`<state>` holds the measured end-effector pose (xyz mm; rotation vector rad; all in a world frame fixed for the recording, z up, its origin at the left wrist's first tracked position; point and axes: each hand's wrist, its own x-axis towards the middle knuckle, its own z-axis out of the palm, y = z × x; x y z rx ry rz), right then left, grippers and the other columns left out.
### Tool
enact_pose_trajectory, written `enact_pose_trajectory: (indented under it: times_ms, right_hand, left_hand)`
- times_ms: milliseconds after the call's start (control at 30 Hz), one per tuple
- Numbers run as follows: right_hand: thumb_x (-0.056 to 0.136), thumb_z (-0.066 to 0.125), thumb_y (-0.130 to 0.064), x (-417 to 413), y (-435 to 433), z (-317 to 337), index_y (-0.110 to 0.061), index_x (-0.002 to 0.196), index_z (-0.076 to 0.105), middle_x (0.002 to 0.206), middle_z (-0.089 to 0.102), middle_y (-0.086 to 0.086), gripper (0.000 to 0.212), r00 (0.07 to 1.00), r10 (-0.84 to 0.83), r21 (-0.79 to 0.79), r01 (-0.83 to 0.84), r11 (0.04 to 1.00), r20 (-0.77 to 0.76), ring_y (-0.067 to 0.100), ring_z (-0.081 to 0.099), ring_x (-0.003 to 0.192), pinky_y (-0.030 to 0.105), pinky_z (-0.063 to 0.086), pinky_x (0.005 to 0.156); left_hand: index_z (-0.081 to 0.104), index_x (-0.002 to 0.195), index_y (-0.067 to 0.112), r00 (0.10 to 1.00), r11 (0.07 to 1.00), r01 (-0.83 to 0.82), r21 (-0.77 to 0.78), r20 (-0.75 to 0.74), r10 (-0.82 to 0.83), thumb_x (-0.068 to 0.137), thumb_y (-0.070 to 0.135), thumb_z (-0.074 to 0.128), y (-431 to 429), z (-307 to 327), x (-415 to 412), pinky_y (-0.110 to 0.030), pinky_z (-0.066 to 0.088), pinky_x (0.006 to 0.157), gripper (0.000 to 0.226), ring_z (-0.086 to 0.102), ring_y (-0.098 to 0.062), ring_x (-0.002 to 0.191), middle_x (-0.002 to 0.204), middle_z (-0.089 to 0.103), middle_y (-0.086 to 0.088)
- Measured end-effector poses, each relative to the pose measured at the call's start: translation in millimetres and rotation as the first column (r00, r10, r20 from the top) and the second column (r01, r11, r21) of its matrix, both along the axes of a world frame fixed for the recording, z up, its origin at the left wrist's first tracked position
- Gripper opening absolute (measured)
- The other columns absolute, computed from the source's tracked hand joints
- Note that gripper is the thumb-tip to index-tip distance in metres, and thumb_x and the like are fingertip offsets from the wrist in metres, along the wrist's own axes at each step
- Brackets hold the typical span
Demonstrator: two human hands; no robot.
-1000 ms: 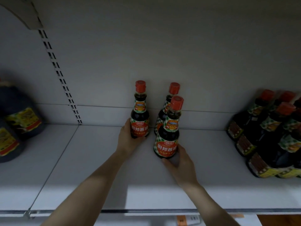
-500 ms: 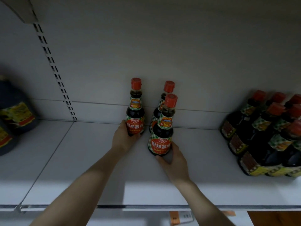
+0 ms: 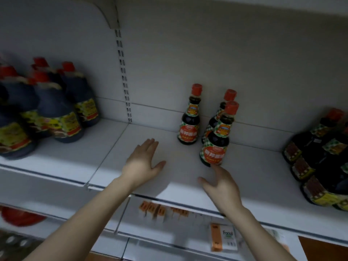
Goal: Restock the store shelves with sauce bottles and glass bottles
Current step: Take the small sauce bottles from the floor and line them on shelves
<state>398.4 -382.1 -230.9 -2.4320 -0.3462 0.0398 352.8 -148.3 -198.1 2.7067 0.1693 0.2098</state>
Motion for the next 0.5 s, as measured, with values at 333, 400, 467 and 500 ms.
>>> enact_pose_trajectory:
  times_ms: [333,400,467,500]
  right_hand:
    - [0.084,0.063,-0.037,-110.9,207.9,22.2,-0.010,0.135,0.044,0.141,0.045,0.007,0.060,0.911,0.407,0.027,-0.409,0.912,0.057,0.021,0.039,0.131,0.024,0.028,0.104]
    - [0.084,0.063,-0.036,-146.9,256.8,17.5,-0.010,0.135,0.043,0.142,0.044,0.007,0.060,0.874,0.485,0.040,-0.486,0.873,0.042,0.020,0.038,0.132,0.026,0.027,0.106]
    - [0.085,0.063,-0.036,-181.7,300.7,10.1,-0.010,0.137,0.040,0.143,0.041,0.007,0.062,0.827,0.561,0.040,-0.562,0.826,0.032,0.020,0.035,0.134,0.024,0.025,0.107]
    - [0.085,0.062,-0.036,-198.2,320.7,6.5,-0.010,0.138,0.039,0.144,0.040,0.008,0.063,0.806,0.592,0.038,-0.592,0.805,0.014,0.020,0.034,0.134,0.024,0.025,0.107]
  left_hand:
    - [0.048,0.132,0.004,0.975,0.965,-0.219,0.142,0.058,0.212,0.078,0.058,0.032,143.3,0.3,-190.5,-0.040,0.015,0.107,0.078,0.042,-0.028,0.131,0.138,0.048,-0.013]
    - [0.042,0.137,0.008,0.949,0.937,-0.315,0.155,0.075,0.306,0.078,0.061,0.030,182.5,-6.4,-244.0,-0.035,0.008,0.109,0.080,0.035,-0.024,0.136,0.144,0.041,-0.009]
    - [0.034,0.142,0.012,0.914,0.899,-0.406,0.164,0.068,0.400,0.083,0.060,0.036,218.7,-16.1,-296.5,-0.028,0.001,0.109,0.076,0.025,-0.017,0.141,0.150,0.032,-0.004]
    - [0.031,0.143,0.014,0.895,0.879,-0.446,0.169,0.066,0.441,0.085,0.058,0.041,235.3,-22.2,-320.9,-0.025,-0.001,0.109,0.073,0.021,-0.015,0.142,0.151,0.029,-0.002]
